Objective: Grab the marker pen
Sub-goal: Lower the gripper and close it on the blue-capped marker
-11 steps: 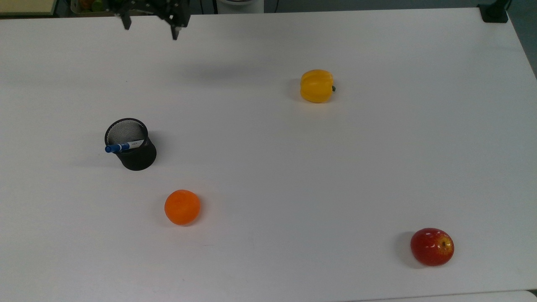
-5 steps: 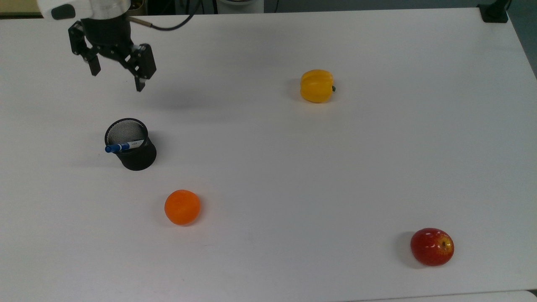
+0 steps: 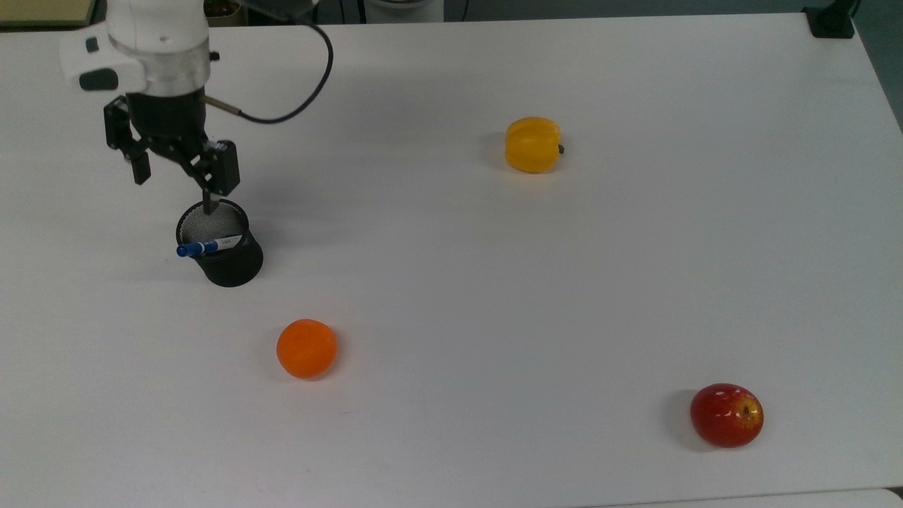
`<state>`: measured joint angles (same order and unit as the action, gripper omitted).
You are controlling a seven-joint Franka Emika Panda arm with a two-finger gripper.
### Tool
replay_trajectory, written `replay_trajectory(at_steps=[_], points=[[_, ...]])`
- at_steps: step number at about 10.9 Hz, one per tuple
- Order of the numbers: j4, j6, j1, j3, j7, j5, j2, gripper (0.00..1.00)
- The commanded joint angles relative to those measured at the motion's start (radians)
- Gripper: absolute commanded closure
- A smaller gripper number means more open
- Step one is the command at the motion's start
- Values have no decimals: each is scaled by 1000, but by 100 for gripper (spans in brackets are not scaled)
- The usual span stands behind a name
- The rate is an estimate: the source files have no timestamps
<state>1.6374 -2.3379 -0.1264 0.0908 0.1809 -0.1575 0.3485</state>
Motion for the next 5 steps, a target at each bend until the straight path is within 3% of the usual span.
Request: replay_trajectory(at_steps=[1, 3, 5], points=[[-14, -122, 1, 4, 46, -28, 72, 16], [-14, -181, 2, 4, 104, -33, 93, 22], [-13, -201, 8, 4, 121, -42, 112, 38]])
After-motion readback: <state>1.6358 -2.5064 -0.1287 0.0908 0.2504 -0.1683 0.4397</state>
